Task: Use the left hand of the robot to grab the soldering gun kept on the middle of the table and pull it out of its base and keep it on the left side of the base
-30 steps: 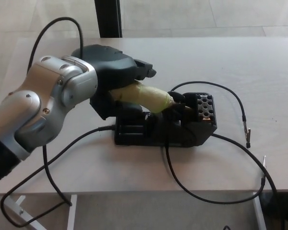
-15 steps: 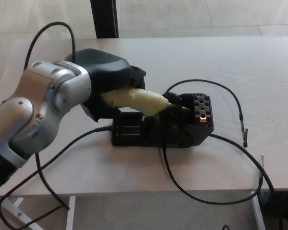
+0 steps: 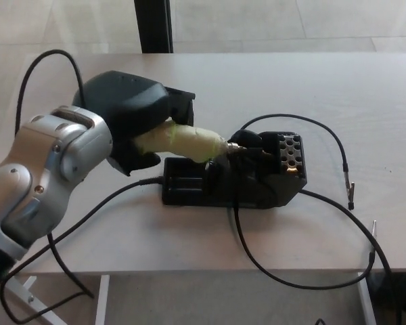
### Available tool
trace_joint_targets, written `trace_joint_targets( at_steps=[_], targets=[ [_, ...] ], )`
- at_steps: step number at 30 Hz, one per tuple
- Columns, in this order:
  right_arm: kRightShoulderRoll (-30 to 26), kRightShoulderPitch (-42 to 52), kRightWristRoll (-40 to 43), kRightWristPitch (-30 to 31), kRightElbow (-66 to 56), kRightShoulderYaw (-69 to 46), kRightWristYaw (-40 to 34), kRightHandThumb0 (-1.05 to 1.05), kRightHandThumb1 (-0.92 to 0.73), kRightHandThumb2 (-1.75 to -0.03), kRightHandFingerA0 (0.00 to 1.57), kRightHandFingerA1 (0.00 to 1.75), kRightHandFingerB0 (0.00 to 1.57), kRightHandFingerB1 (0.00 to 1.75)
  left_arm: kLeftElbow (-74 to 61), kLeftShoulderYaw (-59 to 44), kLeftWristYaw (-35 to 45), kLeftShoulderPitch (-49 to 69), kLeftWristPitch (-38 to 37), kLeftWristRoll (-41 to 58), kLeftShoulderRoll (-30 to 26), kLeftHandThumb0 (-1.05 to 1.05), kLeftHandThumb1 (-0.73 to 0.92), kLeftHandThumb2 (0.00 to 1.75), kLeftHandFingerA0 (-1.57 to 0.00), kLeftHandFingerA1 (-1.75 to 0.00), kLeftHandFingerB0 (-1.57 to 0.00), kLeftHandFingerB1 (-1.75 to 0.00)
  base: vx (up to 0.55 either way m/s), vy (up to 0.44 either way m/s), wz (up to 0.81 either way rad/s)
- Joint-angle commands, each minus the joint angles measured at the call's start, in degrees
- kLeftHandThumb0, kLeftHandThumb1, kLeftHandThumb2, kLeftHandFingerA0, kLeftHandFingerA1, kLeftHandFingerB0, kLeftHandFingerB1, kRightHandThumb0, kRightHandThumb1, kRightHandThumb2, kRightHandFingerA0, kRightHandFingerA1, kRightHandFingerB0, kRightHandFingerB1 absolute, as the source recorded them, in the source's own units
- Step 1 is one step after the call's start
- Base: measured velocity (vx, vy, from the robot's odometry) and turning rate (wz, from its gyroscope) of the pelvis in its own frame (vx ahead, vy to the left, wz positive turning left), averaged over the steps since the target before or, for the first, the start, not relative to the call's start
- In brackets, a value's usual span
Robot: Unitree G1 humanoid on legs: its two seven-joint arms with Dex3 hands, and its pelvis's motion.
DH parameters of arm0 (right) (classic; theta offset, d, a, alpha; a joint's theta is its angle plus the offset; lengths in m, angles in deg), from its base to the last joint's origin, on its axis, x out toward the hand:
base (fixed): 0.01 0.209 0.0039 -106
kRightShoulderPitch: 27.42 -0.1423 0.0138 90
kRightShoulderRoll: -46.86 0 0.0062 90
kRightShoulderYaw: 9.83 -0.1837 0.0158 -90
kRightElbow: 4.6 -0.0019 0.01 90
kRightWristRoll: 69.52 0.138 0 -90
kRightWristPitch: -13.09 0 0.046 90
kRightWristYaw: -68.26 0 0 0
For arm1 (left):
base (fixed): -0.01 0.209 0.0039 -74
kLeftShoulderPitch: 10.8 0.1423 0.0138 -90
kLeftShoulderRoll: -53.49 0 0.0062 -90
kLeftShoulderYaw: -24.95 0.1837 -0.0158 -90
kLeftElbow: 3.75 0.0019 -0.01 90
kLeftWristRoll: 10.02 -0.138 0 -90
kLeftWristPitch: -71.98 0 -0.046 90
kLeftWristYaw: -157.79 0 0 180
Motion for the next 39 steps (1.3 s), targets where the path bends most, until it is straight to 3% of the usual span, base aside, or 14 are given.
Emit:
trace_joint_targets(
  at_steps=[1,5,7,8,12,13,16,17,19,22,23,31,32,39],
  targets=[
    [-1.66,0.46,1.62,-1.71,-0.07,-1.14,-2.68,-0.52,-0.52,-0.87,0.49,0.65,0.30,0.50,1.14,-4.18,-11.37,2.42,-9.12,-3.44,-1.44,-0.21,0.50,1.04,-1.21,-1.40,-0.95,-1.23,0.00,0.000,0.00],
    [-1.68,0.53,1.39,-1.87,-0.03,-0.96,-2.59,-0.53,-0.51,-0.86,0.49,0.65,0.30,0.50,0.54,-6.05,-11.09,3.32,-11.19,-4.77,-5.28,-0.15,0.56,0.96,-0.95,-1.75,-0.70,-1.63,0.00,0.000,0.00],
    [-1.56,0.54,1.89,-1.42,-0.27,-1.34,-2.38,-0.53,-0.51,-0.86,0.49,0.65,0.29,0.49,0.52,-7.84,-11.50,4.78,-13.37,-3.72,-7.33,-0.09,0.48,1.01,-0.96,-1.75,-0.72,-1.62,0.00,0.000,0.00],
    [-1.60,0.49,1.67,-1.79,0.14,-1.18,-2.49,-0.54,-0.51,-0.86,0.49,0.64,0.30,0.50,0.13,-9.78,-11.24,6.59,-15.60,-2.78,-10.53,-0.16,0.45,1.03,-1.24,-1.41,-1.02,-1.27,0.00,0.000,0.00],
    [-1.94,0.39,1.27,-1.70,0.31,-0.78,-2.46,-0.55,-0.51,-0.87,0.50,0.65,0.30,0.50,0.38,-11.94,-11.16,8.01,-19.08,-2.33,-13.79,-0.10,0.49,0.99,-0.93,-1.75,-0.72,-1.57,0.00,0.000,0.00],
    [-2.04,0.34,1.19,-1.73,0.45,-0.74,-2.61,-0.52,-0.65,-0.59,0.55,0.59,0.37,0.37,0.10,-12.42,-10.51,8.34,-19.18,-2.36,-14.87,-0.11,0.51,0.94,-0.91,-1.75,-0.69,-1.58,0.00,0.000,0.00],
    [-1.82,0.50,1.35,-1.66,-0.10,-0.84,-2.68,-0.54,-0.51,-0.87,0.47,0.65,0.28,0.50,0.74,-16.46,-11.57,12.32,-21.53,-1.03,-19.06,-0.10,0.54,0.83,-0.92,-1.75,-0.73,-1.52,0.00,0.000,0.00],
    [-1.69,0.63,1.44,-1.84,-0.09,-0.92,-2.65,-0.55,-0.51,-0.87,0.48,0.65,0.28,0.50,1.30,-17.72,-12.95,14.41,-23.04,-0.60,-20.13,-0.19,0.47,0.92,-1.23,-1.38,-0.97,-1.17,0.00,0.000,0.00],
    [-1.80,0.72,1.29,-1.73,0.02,-0.79,-2.78,-0.51,-0.65,-0.59,0.52,0.57,0.36,0.37,1.03,-18.45,-12.94,15.55,-23.37,-0.70,-20.36,-0.20,0.49,0.94,-1.23,-1.38,-0.97,-1.19,0.00,0.000,0.00],
    [-1.76,0.74,1.38,-1.82,-0.04,-0.82,-2.82,-0.54,-0.51,-0.86,0.49,0.65,0.29,0.50,-2.18,-20.22,-10.11,19.63,-20.40,-0.18,-19.91,-0.18,0.52,1.03,-1.20,-1.38,-0.92,-1.19,0.00,0.000,0.00],
    [-1.74,0.77,1.23,-2.01,-0.20,-0.64,-2.88,-0.54,-0.51,-0.86,0.49,0.66,0.29,0.50,-3.21,-20.76,-9.53,21.04,-19.62,-0.06,-19.12,-0.11,0.56,1.01,-0.89,-1.75,-0.71,-1.52,0.00,0.000,0.00],
    [-1.38,0.30,1.56,-1.81,-0.17,-0.73,-2.99,-0.53,-0.51,-0.86,0.47,0.64,0.29,0.49,-4.07,-20.34,-9.50,25.95,-18.02,-0.76,-12.41,-0.13,0.56,1.06,-0.91,-1.75,-0.72,-1.56,0.00,0.000,0.00],
    [-1.47,0.15,1.36,-1.91,-0.01,-0.55,-3.06,-0.51,-0.64,-0.59,0.51,0.57,0.35,0.37,-3.36,-19.77,-10.19,26.14,-18.32,-1.11,-11.19,-0.11,0.56,1.04,-0.90,-1.75,-0.71,-1.57,0.00,0.000,0.00],
    [-1.40,-0.46,1.84,-1.50,0.23,-0.83,-2.96,-0.56,-0.51,-0.85,0.50,0.65,0.28,0.49,1.29,-16.76,-11.07,26.04,-18.32,-2.99,-5.49,-0.08,0.60,1.03,-0.84,-1.75,-0.71,-1.51,0.00,0.000,0.00]
  ],
)
